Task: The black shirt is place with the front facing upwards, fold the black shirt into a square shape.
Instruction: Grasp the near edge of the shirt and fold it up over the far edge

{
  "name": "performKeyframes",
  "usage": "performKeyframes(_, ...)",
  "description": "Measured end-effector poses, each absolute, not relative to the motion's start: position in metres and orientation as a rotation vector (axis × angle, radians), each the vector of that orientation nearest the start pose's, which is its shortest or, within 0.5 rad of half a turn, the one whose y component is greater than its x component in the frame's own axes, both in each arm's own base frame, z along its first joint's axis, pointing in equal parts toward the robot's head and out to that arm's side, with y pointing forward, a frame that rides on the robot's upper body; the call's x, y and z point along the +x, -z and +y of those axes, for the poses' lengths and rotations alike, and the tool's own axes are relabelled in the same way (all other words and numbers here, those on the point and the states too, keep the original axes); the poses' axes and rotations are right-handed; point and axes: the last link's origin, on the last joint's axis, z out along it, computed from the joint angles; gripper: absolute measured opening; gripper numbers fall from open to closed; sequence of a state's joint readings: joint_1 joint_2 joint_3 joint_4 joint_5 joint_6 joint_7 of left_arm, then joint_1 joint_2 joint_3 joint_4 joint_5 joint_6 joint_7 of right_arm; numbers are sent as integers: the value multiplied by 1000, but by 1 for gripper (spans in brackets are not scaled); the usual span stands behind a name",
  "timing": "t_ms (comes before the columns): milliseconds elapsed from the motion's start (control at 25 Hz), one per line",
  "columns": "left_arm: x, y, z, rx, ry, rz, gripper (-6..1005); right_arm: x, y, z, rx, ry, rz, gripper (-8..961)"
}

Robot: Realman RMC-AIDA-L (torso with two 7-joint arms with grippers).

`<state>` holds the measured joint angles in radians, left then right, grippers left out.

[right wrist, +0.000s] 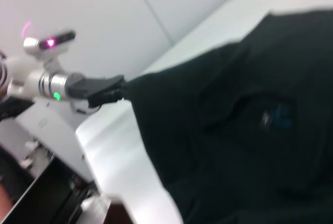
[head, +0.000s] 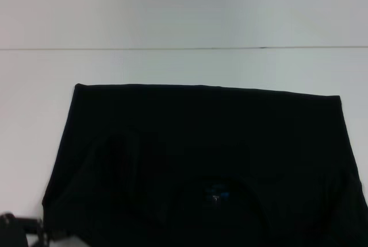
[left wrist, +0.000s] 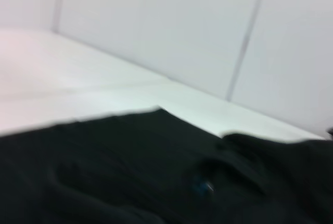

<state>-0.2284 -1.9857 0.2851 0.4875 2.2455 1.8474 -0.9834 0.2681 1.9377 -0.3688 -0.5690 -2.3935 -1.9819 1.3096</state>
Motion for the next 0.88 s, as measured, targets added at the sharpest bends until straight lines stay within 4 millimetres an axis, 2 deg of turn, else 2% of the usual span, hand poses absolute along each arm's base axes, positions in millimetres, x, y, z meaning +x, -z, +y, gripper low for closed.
performKeyframes(200,-359,-45,207,-2512,829,-637,36,351,-61,200,-2767,-803,1005,55)
performKeyframes(560,-351,-63,218,-2395,941,-571,37,337,-68,224,-2789,-888,928,58)
performKeyframes(720,-352,-62,218,-2400,930,-577,38,334,-67,227,-2831,-864,911,60)
performKeyframes(880,-357,-60,209,-2399,916,-599,38,340,-71,222,-2823,-844,929,61)
